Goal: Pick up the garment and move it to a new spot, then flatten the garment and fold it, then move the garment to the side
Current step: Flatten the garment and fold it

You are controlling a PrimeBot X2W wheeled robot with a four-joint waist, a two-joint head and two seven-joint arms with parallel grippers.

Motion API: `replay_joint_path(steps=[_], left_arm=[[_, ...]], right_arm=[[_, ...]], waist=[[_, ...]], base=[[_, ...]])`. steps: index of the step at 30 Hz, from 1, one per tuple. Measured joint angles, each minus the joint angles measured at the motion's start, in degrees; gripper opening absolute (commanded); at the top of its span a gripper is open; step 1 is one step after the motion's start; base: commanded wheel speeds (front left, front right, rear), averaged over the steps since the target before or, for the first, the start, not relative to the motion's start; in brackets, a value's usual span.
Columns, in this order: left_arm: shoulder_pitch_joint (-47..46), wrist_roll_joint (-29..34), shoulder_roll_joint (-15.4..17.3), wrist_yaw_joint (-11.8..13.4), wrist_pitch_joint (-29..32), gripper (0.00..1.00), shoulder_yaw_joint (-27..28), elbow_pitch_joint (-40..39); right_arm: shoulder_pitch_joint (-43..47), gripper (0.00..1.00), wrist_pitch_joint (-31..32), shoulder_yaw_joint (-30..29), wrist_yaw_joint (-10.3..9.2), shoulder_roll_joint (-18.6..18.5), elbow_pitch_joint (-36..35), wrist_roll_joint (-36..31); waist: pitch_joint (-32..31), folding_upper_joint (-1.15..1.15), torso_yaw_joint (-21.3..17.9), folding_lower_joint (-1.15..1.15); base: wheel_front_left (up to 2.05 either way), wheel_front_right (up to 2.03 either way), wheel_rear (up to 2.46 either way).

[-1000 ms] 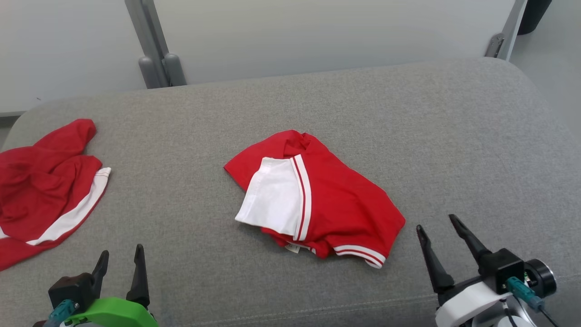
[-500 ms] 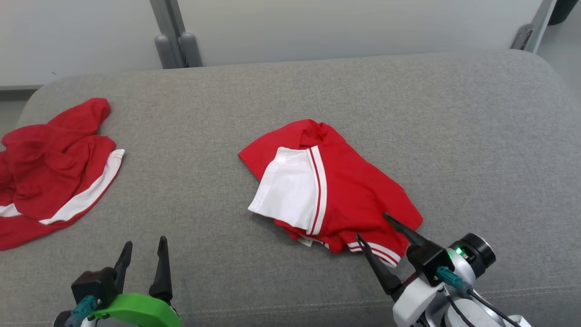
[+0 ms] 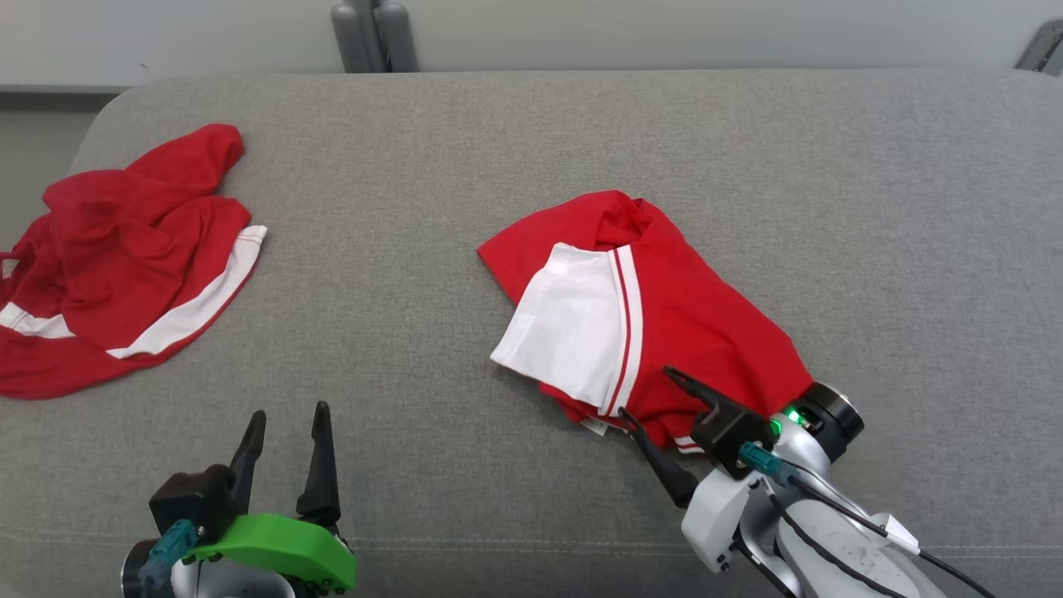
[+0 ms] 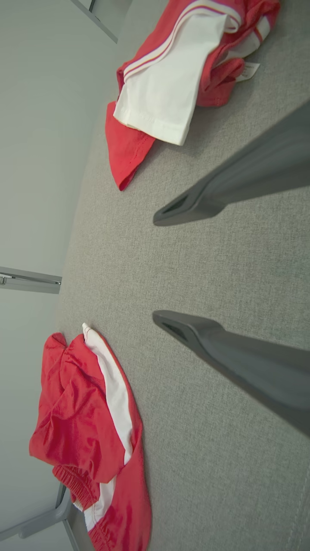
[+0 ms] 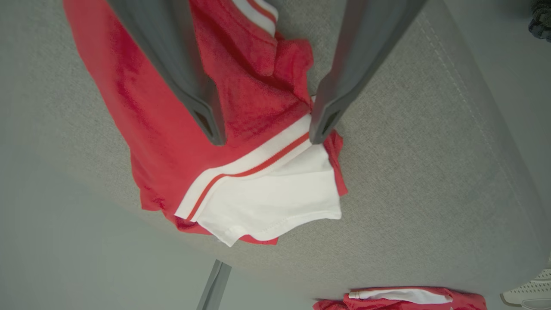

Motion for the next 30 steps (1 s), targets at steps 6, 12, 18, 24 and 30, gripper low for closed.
replay_joint_path(steps=[6,12,18,24,30], left_arm=[[-0.85,0.40,-0.94,0.00,0.00,1.00,0.01,0.02],[-0.94,0.42,-1.05,0.02,0.00,1.00,0.49,-0.02],[-0.95,0.42,-1.21,0.02,0.00,1.00,0.86,-0.03],[-0.95,0.49,-1.54,0.02,0.00,1.00,1.42,-0.01],[-0.93,0.56,-2.14,0.02,0.00,1.00,1.65,0.05]], right_arm=[[-1.41,1.00,0.54,1.53,0.49,0.11,3.87,-0.11],[-3.44,1.00,0.79,2.87,0.49,0.20,6.53,-0.58],[-4.99,0.21,0.75,3.15,0.51,0.25,8.61,-0.58],[-6.15,0.00,0.25,2.85,0.53,0.37,10.15,-0.19],[-7.91,0.00,-0.30,1.65,0.56,0.67,9.73,1.98]], waist=[[0.98,0.00,1.99,0.00],[1.53,0.00,2.92,0.00],[1.81,0.00,3.22,0.00],[1.73,0.00,3.18,0.00],[1.21,0.00,2.86,0.00]], base=[[0.00,0.00,0.00],[0.00,0.00,0.00],[0.00,0.00,0.00],[0.00,0.00,0.00],[0.00,0.00,0.00]])
